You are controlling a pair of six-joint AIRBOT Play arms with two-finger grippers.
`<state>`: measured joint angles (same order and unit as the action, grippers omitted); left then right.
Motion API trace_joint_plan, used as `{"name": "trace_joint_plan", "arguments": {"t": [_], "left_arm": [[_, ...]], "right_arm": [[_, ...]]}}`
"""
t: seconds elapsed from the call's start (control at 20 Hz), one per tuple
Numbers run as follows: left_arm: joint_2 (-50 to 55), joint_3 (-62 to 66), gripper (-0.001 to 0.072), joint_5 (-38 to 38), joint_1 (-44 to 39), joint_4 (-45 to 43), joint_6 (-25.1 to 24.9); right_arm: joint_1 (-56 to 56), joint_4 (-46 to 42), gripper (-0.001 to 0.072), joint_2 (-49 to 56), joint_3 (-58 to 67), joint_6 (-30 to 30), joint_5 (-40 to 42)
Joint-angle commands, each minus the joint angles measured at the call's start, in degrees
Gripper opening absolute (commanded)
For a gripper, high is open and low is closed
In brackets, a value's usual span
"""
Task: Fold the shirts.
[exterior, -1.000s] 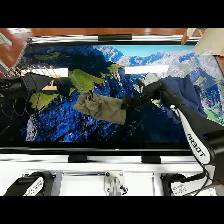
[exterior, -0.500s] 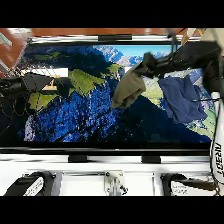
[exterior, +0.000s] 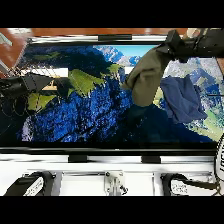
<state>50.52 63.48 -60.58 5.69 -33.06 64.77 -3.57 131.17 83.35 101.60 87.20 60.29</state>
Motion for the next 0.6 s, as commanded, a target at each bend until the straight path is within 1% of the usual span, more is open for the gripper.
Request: {"name": "trace_joint_plan", "arguments": {"t": [0.0,0.15,0.2,0.25,0.4,0.55], "left_arm": [[0.0,0.0,0.003,-0.1,0.0,0.0,0.0],[0.0,0.0,0.003,-0.1,0.0,0.0,0.0],[0.1,0.0,0.003,-0.1,0.0,0.0,-0.2],[0.1,0.0,0.003,-0.1,0.0,0.0,-0.2],[0.1,0.0,0.003,-0.7,0.0,0.0,-0.2],[0.1,0.0,0.003,-1.6,-0.2,0.0,0.1]], "right_arm": [[-2.1,-0.8,0.0057,2.1,0.2,-0.2,-19.1],[-3.7,4.0,0.0057,4.6,0.2,-0.2,-36.5],[-4.3,3.8,0.0057,5.3,0.2,0.1,-41.6],[-5.2,3.1,0.0057,6.0,0.2,1.1,-44.9],[-8.3,-1.1,0.0057,8.9,0.2,3.5,-48.2],[-9.9,-7.3,0.0057,13.1,0.2,3.5,-46.4]]}}
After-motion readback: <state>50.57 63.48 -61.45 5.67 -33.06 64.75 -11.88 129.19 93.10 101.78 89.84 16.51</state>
